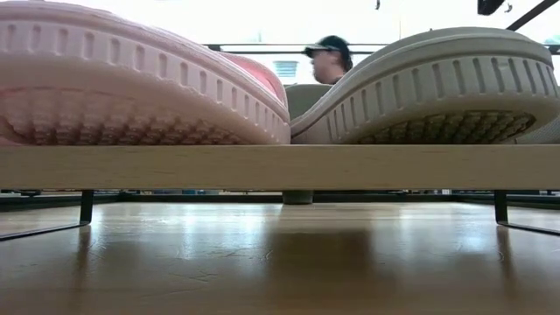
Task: Pick and place slides into the shelf
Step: Return to Home Position
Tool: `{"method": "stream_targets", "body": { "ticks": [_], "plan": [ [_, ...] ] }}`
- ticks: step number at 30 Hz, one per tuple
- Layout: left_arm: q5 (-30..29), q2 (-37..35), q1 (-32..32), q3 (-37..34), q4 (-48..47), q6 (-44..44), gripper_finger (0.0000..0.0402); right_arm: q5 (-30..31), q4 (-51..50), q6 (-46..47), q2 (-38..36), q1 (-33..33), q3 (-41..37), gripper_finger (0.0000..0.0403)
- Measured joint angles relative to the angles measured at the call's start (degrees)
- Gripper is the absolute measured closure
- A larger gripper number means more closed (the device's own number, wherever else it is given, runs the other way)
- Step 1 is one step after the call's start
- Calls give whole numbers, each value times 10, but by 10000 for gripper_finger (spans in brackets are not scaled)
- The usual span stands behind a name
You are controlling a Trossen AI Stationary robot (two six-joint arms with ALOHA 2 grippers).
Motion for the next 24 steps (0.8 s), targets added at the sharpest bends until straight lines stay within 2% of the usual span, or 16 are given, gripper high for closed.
{"method": "stream_targets", "body": {
  "ticks": [4,9,12,16,20,24],
  "plan": [
    [0,0,0,-1,0,13,402,-5,-5,32,-48,0,-65,395],
    [0,0,1,-5,2,14,402,-65,76,30,-79,0,-153,395],
    [0,0,1,-11,2,10,401,-60,118,20,-82,-1,-188,395],
    [0,0,1,-19,6,10,401,-36,117,11,-80,0,-223,395],
    [0,1,1,-28,23,10,401,-15,180,0,-78,-1,-263,395],
    [31,1,1,-38,55,9,401,-16,191,20,-77,0,-290,395]
  ]
}}
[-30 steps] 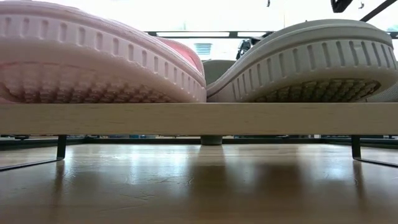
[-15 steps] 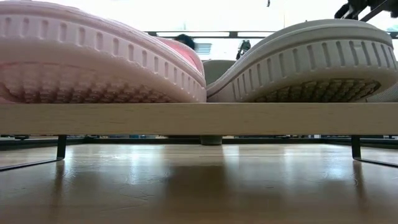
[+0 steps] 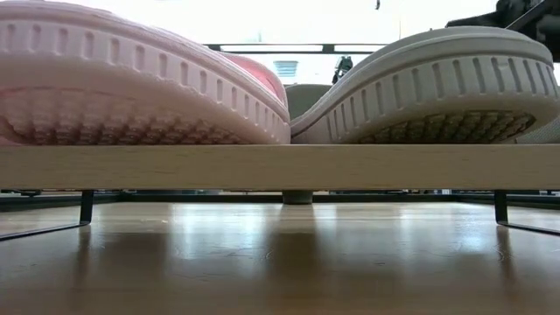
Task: Pick and place slides into the shelf
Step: Return to Home Position
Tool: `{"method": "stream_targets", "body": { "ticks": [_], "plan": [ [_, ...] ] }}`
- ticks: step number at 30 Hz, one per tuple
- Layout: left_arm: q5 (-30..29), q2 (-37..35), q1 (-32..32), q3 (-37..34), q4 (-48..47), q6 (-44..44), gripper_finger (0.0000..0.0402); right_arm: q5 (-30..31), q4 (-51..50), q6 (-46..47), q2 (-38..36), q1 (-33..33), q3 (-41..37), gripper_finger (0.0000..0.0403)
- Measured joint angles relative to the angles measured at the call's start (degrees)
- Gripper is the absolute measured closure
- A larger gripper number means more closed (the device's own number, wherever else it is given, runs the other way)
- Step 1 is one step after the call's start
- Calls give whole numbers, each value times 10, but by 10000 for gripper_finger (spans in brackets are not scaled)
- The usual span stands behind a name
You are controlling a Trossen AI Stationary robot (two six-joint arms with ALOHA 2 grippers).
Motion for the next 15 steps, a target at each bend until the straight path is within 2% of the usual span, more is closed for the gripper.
{"method": "stream_targets", "body": {
  "ticks": [6,10,15],
  "plan": [
    [62,20,0,-40,109,-22,401,2,1,-22,0,0,-21,395],
    [82,67,-1,-76,195,-66,401,3,1,-35,0,0,-21,395],
    [86,142,-9,-85,196,-104,401,10,1,-43,0,0,-7,395]
  ]
}}
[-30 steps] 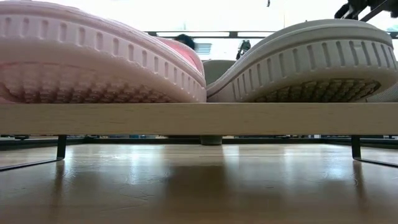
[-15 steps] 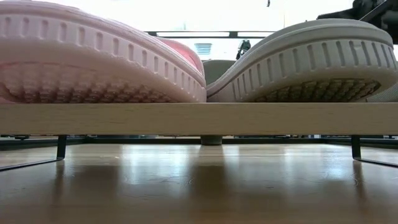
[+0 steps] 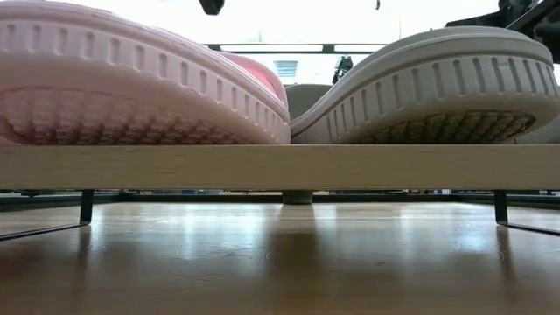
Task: Pick and place slides into the shelf
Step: Return to Home Position
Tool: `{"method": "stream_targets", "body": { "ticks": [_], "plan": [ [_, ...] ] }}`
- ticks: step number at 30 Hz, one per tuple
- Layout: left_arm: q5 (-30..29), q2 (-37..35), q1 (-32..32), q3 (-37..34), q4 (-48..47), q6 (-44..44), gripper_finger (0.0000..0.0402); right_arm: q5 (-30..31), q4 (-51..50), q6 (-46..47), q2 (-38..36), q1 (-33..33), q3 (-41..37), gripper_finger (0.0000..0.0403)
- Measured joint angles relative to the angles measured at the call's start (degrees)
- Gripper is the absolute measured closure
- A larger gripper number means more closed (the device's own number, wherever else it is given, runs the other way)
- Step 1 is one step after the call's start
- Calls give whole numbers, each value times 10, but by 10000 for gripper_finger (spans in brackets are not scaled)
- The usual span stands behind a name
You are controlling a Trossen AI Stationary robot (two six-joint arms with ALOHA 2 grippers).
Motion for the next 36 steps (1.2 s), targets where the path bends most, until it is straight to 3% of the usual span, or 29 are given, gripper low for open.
{"method": "stream_targets", "body": {
  "ticks": [5,13,17,22,28,31,36],
  "plan": [
    [-3,15,1,-1,-47,-1,401,19,0,-9,0,0,15,395],
    [-34,-67,11,-34,-81,44,401,23,-2,-9,3,0,24,394],
    [-60,-143,26,-110,-51,45,401,43,-1,-8,8,0,24,394],
    [-56,-229,44,-241,97,45,401,67,-2,-7,19,0,24,394],
    [-58,-313,47,-346,102,45,401,92,-2,-2,38,0,24,394],
    [-71,-370,47,-368,61,47,401,98,-1,-2,48,0,24,394],
    [-88,-475,47,-366,-142,43,401,112,-1,2,62,0,24,394]
  ]
}}
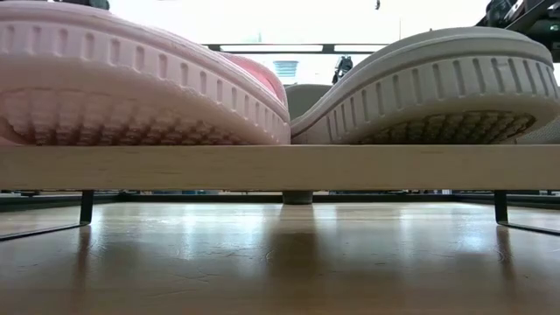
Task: Pick and place slides into the shelf
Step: Return to Home Position
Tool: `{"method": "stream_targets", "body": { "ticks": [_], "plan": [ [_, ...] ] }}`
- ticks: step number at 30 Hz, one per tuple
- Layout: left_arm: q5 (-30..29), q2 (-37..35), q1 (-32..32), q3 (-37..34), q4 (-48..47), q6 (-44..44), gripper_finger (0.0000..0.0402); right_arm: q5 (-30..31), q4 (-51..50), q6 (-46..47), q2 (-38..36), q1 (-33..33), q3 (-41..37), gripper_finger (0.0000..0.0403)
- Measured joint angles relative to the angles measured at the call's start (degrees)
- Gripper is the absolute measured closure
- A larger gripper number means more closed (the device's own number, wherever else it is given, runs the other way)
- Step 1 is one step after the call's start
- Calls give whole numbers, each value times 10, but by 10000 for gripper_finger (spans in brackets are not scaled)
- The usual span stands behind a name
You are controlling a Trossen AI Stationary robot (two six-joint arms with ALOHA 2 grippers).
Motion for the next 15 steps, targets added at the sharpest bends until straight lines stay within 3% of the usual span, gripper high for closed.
{"method": "stream_targets", "body": {
  "ticks": [2,7,15],
  "plan": [
    [4,-50,0,1,-48,-10,401,9,1,-3,3,0,0,394],
    [17,-137,0,-17,-47,-13,401,15,10,-9,6,0,0,394],
    [92,-173,0,-68,-44,-27,402,-7,21,-16,4,0,0,394]
  ]
}}
